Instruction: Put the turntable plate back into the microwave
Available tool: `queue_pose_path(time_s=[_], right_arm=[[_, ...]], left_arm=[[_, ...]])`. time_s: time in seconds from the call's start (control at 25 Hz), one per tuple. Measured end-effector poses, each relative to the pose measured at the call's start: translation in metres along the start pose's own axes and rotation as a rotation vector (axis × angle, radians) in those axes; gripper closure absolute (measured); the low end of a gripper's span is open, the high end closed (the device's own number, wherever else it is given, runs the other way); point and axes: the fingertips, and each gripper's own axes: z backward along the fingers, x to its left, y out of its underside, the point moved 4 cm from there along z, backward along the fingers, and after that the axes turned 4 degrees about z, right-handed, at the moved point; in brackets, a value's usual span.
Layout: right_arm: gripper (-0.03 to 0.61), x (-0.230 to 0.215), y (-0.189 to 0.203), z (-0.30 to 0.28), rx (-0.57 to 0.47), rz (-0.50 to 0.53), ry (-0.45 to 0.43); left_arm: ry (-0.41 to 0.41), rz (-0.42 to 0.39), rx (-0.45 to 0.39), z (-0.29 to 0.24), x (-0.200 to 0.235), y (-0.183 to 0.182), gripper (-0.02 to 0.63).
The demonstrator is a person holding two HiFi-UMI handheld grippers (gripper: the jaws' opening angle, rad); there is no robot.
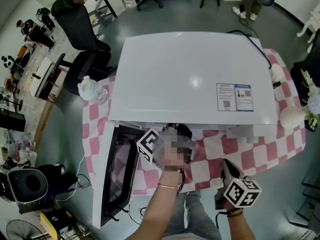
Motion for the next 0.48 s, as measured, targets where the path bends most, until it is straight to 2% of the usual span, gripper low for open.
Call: queue_pose_path(time_s=[0.2, 0.32, 0.4, 0.48], right_arm=[[0.568, -0.003, -0.001, 0.000, -0.003, 0.000, 0.005], [0.568, -0.001, -0.003, -0.001, -0.005, 0.002, -0.001], [0.568, 0.002, -0.004, 0.000, -0.006, 0.002, -0.005], [0.568, 0.004, -0.005, 0.001, -0.008, 0.002, -0.008]], left_arm=[[-0.069, -0.048, 0.026, -0.002, 0.000, 0.000, 0.589], [-0.089, -0.066, 0.047, -0.004, -0.002, 0.000, 0.558], [-0.090, -0.079, 0.062, -0.005, -0.007, 0.002, 0.480], [-0.100, -0.098, 0.075, -0.006, -0.010, 0.003, 0.461]])
